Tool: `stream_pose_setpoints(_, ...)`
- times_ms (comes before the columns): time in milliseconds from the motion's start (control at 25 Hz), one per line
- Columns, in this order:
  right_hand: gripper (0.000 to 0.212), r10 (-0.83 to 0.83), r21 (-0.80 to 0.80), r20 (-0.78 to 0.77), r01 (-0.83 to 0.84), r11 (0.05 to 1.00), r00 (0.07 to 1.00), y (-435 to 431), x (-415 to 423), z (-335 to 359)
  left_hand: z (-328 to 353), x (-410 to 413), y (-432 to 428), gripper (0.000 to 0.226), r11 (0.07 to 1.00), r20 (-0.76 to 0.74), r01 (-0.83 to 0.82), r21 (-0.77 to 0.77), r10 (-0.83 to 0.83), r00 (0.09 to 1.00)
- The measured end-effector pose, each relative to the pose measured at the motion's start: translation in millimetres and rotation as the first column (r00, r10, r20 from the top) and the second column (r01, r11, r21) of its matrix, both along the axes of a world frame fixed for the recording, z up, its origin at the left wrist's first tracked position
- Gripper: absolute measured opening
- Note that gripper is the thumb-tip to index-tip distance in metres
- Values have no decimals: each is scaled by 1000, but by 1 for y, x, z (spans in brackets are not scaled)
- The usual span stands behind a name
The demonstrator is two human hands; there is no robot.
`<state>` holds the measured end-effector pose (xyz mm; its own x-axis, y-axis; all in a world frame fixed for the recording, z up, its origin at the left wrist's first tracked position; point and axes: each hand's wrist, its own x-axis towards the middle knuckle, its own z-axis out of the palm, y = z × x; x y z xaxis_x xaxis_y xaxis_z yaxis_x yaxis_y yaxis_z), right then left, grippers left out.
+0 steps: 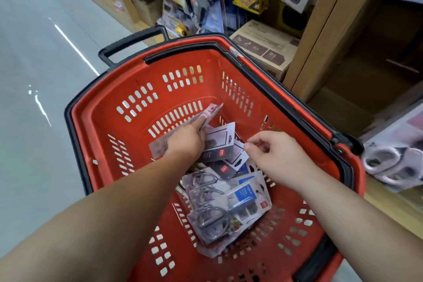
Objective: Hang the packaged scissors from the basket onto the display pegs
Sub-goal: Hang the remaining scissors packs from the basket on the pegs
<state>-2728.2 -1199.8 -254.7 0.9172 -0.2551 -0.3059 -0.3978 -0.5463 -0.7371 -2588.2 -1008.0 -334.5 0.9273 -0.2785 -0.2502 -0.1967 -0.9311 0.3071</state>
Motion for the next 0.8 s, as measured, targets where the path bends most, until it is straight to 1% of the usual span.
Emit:
stream_pose_setpoints(80,17,-45,72,15,43,996,999,0,1,1,17,-17,-8,47,998,54,58,6,-58,997)
stream_pose_setpoints(160,16,-89,133,2,88,987,996,-1,2,1,20,-45,-15,48,985,63,161,68,-165,984)
stream_pose_setpoints(200,15,-83,126,-10,84,988,996,-2,0,2,20,-60,-19,53,974,41,203,99,-208,977)
stream_pose_setpoints(240,15,-64,88,-17,65,994,998,-4,-1,1,16,-73,-25,59,968,3,231,96,-233,973)
stream_pose_setpoints(320,14,-29,0,-40,29,1000,999,-8,-5,-2,6,-89,-36,69,966,-102,256,42,-251,963)
stream_pose_setpoints(400,12,-25,-20,-70,23,1000,997,-16,-9,-2,-3,-96,-43,71,960,-198,280,23,-271,942)
stream_pose_setpoints(440,11,-25,-13,-83,24,1000,996,-20,-11,-1,-6,-92,-42,69,960,-204,281,9,-274,940)
stream_pose_setpoints(480,11,-18,-5,-95,18,1000,995,-23,-12,-1,-5,-85,-40,65,966,-185,257,-14,-255,949)
stream_pose_setpoints(560,10,3,-7,-97,-4,1000,995,-24,-14,0,0,-64,-32,59,988,-61,153,17,-152,987)
stream_pose_setpoints(600,11,14,-23,-92,-16,1000,996,-24,-15,0,-3,-50,-25,58,992,10,95,85,-96,995)
stream_pose_setpoints(640,11,33,-42,-94,-38,998,995,-22,-14,0,-11,-37,-17,57,987,34,30,157,-35,999)
stream_pose_setpoints(680,12,56,-58,-103,-62,996,993,-20,-13,-1,-20,-27,-6,58,974,-31,-60,220,68,997)
stream_pose_setpoints(720,14,75,-65,-113,-82,994,991,-18,-13,-1,-31,-19,5,62,958,-143,-158,239,195,970)
stream_pose_setpoints(760,15,86,-65,-123,-94,993,989,-17,-12,-2,-40,-17,13,64,940,-245,-223,260,288,926)
stream_pose_setpoints(800,17,92,-66,-129,-101,993,987,-17,-13,-3,-49,-17,17,63,929,-306,-268,255,340,889)
